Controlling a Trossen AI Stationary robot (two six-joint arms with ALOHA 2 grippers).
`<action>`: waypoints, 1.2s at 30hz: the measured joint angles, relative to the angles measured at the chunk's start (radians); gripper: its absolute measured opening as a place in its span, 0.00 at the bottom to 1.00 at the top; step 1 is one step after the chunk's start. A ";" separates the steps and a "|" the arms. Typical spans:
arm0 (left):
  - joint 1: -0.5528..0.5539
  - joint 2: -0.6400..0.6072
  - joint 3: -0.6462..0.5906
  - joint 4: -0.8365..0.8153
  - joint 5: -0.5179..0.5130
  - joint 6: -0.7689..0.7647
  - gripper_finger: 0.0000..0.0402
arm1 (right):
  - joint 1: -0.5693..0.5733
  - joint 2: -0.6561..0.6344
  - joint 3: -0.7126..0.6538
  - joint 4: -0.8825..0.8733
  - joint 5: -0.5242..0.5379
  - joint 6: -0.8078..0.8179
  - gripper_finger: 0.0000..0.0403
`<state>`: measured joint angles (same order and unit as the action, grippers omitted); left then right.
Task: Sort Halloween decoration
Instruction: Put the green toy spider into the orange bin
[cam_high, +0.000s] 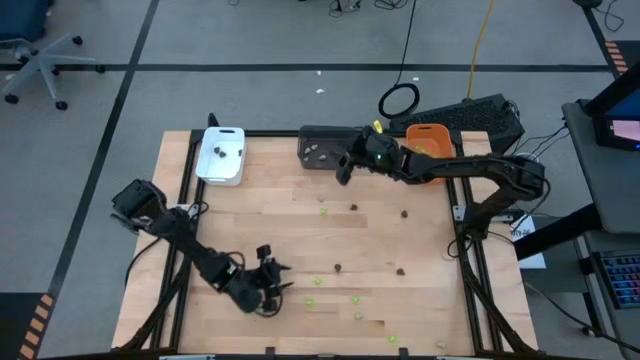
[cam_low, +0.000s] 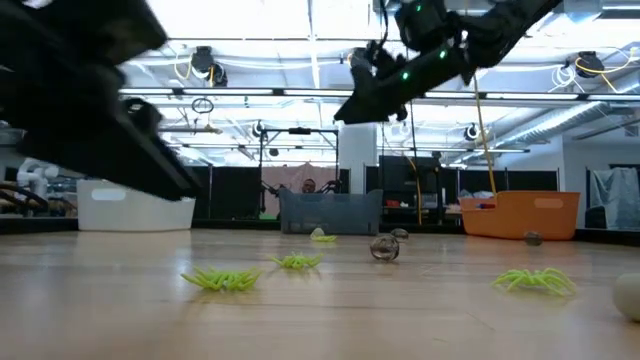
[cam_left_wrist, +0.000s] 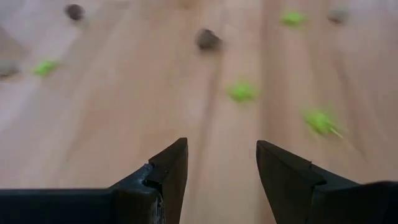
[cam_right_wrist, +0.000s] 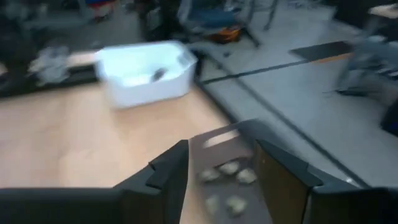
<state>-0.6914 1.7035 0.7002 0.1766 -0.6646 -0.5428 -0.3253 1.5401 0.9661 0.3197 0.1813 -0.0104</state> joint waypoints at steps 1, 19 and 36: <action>-0.019 0.000 0.000 -0.009 0.002 -0.002 0.47 | 0.023 -0.014 0.000 -0.039 -0.001 0.000 0.42; -0.104 -0.159 0.070 -0.472 0.448 -0.263 0.29 | 0.592 -0.014 -0.217 0.068 -0.001 0.029 0.42; -0.111 -0.109 0.070 -0.522 0.436 -0.151 0.14 | 0.720 0.017 -0.244 0.137 0.107 0.045 0.42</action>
<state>-0.8028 1.5940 0.7700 -0.3456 -0.2291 -0.6933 0.3950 1.5566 0.7223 0.4564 0.2886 0.0345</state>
